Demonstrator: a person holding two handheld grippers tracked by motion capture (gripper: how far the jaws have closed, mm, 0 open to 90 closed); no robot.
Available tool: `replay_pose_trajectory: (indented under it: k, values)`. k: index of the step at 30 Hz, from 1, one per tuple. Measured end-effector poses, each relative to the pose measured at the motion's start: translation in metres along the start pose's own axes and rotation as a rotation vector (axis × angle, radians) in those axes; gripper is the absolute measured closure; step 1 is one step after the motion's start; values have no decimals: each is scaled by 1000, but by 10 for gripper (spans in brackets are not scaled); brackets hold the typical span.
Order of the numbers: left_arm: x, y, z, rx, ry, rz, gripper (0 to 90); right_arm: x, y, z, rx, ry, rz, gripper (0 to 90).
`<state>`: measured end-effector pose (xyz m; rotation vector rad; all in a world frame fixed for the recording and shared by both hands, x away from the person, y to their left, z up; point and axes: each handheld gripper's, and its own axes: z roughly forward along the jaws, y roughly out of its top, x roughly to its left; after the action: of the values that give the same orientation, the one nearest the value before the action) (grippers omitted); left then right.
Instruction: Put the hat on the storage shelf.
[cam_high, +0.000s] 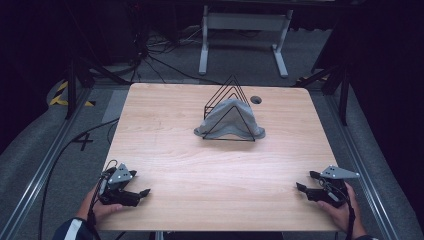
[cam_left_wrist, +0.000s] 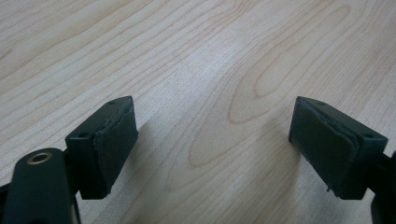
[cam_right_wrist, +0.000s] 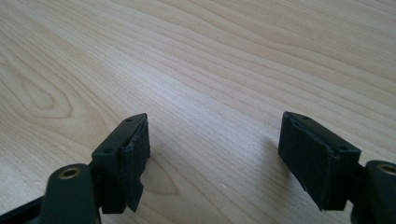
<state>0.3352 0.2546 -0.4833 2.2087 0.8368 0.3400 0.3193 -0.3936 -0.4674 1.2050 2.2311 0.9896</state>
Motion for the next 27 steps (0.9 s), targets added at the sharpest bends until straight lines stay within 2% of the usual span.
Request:
replay_pose_trajectory:
  k: [11,27]
  values:
    - [1,1,0,15,4,8,147,0,0,0,0,0,0,253]
    - [0,2,1,13,6,-7,144,0,0,0,0,0,0,253]
